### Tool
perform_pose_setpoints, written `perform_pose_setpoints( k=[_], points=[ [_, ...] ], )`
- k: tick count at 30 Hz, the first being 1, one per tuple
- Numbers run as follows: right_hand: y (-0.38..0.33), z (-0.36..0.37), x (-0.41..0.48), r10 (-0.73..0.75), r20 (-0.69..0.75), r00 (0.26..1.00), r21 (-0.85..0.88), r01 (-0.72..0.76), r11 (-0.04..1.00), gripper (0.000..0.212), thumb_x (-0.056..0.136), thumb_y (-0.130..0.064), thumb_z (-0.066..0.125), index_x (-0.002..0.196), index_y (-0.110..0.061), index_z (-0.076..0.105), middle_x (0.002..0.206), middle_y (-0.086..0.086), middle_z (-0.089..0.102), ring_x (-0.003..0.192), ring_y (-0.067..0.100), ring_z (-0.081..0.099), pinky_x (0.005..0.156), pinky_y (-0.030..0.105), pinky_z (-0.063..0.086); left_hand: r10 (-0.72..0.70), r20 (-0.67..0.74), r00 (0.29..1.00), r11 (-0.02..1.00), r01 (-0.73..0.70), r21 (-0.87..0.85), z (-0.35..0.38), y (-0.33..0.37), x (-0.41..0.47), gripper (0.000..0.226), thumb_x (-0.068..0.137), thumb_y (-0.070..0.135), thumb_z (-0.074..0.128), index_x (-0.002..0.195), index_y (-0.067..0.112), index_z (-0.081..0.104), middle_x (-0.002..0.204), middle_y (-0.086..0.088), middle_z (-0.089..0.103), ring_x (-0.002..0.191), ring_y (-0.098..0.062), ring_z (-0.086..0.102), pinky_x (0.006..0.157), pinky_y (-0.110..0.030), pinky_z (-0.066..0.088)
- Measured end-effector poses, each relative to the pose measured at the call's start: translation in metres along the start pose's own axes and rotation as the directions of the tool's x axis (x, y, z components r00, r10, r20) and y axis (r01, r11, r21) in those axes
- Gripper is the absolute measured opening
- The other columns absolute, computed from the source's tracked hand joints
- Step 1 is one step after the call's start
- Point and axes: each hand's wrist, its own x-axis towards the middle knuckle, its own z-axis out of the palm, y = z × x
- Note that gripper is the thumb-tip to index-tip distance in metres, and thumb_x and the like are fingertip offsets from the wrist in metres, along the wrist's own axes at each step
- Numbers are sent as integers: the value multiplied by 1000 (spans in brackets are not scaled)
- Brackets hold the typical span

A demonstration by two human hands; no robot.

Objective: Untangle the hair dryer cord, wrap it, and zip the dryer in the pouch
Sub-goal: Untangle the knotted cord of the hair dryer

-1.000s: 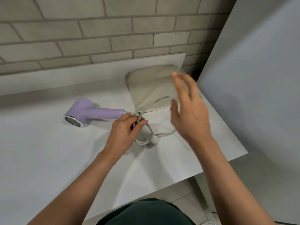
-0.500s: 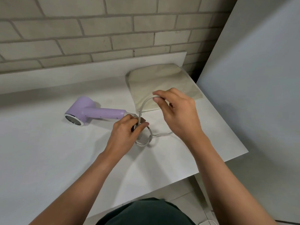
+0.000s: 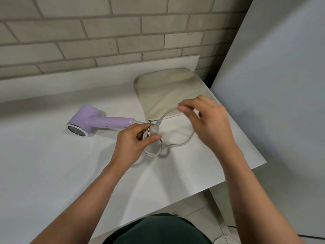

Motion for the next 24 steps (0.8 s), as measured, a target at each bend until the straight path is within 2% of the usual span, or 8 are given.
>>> perform_pose_setpoints(
  k=[3, 5, 7, 11, 13, 16, 22, 24],
  points=[
    [14, -8, -5, 75, -107, 991, -9, -77, 997, 15, 100, -33, 67, 103, -22, 78, 98, -12, 75, 75, -6, 56, 71, 27, 51, -118, 12, 993, 982, 118, -147, 0, 0, -1, 27, 84, 41, 81, 109, 32, 78, 84, -4, 68, 62, -13, 58, 64, -22, 45],
    [24, -4, -13, 111, -125, 986, -76, -121, 990, 18, 102, -35, 64, 106, -23, 76, 102, -12, 76, 78, 0, 63, 71, 35, 55, -167, 36, 985, 965, 171, -200, -1, 0, -1, 17, 91, 34, 76, 107, 32, 78, 83, 1, 70, 55, -16, 63, 60, -20, 46],
    [33, 5, -24, 153, -90, 984, -143, -165, 976, 20, 103, -37, 60, 110, -24, 74, 103, -9, 77, 84, 18, 72, 71, 42, 57, -198, 52, 979, 949, 205, -239, -3, 3, -1, 10, 95, 30, 72, 103, 33, 78, 82, 0, 70, 52, -18, 61, 58, -22, 47],
    [49, 27, -47, 232, 68, 970, -282, -204, 938, 15, 105, -35, 54, 110, -26, 65, 91, 0, 75, 75, 37, 68, 63, 44, 55, -236, 66, 969, 940, 245, -239, -7, 8, 1, 11, 99, 31, 67, 99, 35, 77, 82, 4, 75, 55, -18, 50, 60, -31, 47],
    [56, 35, -54, 291, 172, 941, -276, -238, 931, 11, 107, -34, 52, 109, -29, 61, 86, -1, 72, 72, 36, 65, 64, 43, 54, -246, 95, 965, 940, 261, -219, -9, 9, 1, 12, 100, 32, 64, 98, 36, 76, 82, 5, 76, 59, -20, 46, 61, -35, 45],
    [71, 42, -62, 364, 309, 879, -280, -282, 918, 8, 105, -31, 54, 108, -33, 60, 98, -8, 75, 81, 30, 67, 69, 43, 57, -261, 137, 956, 936, 285, -209, -10, 14, 1, 14, 102, 27, 61, 99, 31, 75, 82, 4, 77, 58, -21, 44, 60, -36, 45],
    [90, 46, -77, 484, 535, 692, -380, -314, 870, 15, 95, -22, 63, 94, -33, 73, 93, -11, 74, 87, 20, 70, 74, 40, 60, -308, 172, 936, 915, 341, -218, -12, 22, 3, 14, 102, 21, 60, 100, 22, 74, 80, 0, 78, 51, -16, 45, 57, -28, 45],
    [86, 46, -77, 470, 549, 691, -391, -285, 875, 15, 96, -22, 63, 95, -31, 76, 96, -10, 74, 88, 21, 69, 76, 41, 59, -320, 179, 930, 910, 354, -215, -11, 23, 2, 14, 102, 21, 61, 99, 22, 74, 80, 0, 78, 50, -14, 45, 55, -26, 46]
  ],
)
